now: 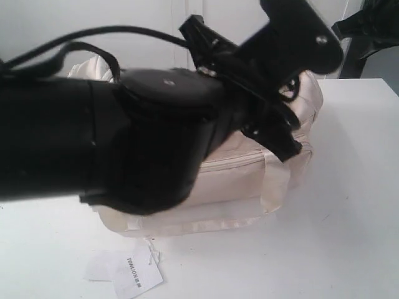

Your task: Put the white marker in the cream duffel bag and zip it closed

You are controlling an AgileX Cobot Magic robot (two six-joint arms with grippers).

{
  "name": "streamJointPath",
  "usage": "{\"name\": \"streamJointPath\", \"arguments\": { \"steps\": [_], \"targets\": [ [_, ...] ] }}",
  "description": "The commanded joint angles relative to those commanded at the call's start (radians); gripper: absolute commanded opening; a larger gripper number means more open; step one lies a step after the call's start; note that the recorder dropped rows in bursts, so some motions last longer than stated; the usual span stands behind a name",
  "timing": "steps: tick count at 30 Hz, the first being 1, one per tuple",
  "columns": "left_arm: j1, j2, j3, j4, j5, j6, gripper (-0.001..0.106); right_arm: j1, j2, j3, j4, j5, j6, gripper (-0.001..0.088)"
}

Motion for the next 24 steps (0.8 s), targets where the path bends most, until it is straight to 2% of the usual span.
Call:
{"name": "streamJointPath", "arguments": {
  "steps": [9, 11, 12, 13, 14, 15, 16, 17, 20, 24],
  "targets": [
    [0.16, -0.08, 0.0, -0.032, 0.018, 0.0, 0.0, 0.0, -0.048, 0.0, -0.002, 0.026, 0.0, 0.0],
    [0.213, -0.099, 0.0, -0.034, 0.022, 0.0, 0.0, 0.0, -0.057, 0.0, -0.002, 0.032, 0.0, 0.0],
    [0.269, -0.116, 0.0, -0.038, 0.022, 0.0, 0.0, 0.0, -0.062, 0.0, -0.002, 0.044, -0.002, 0.0],
    [0.293, -0.125, 0.0, -0.043, 0.025, 0.0, 0.0, 0.0, -0.066, 0.005, -0.002, 0.049, -0.008, 0.0],
    [0.353, -0.147, 0.006, -0.058, 0.049, 0.0, 0.0, 0.0, -0.08, 0.035, -0.002, 0.035, -0.018, 0.0],
    [0.377, -0.158, 0.013, -0.06, 0.062, 0.0, 0.0, 0.0, -0.087, 0.048, -0.002, 0.028, -0.018, 0.0],
    [0.438, -0.186, 0.037, -0.06, 0.105, 0.0, 0.0, 0.0, -0.099, 0.081, 0.0, 0.012, -0.019, 0.0],
    [0.463, -0.2, 0.049, -0.06, 0.129, 0.0, 0.0, 0.0, -0.107, 0.094, 0.0, 0.004, -0.024, 0.0],
    [0.606, -0.266, 0.136, -0.062, 0.254, 0.0, 0.0, 0.0, -0.13, 0.158, 0.001, -0.052, -0.026, 0.0],
    [0.721, -0.335, 0.211, -0.082, 0.381, 0.0, 0.0, 0.0, -0.171, 0.216, 0.001, -0.131, -0.026, 0.0]
  ]
}}
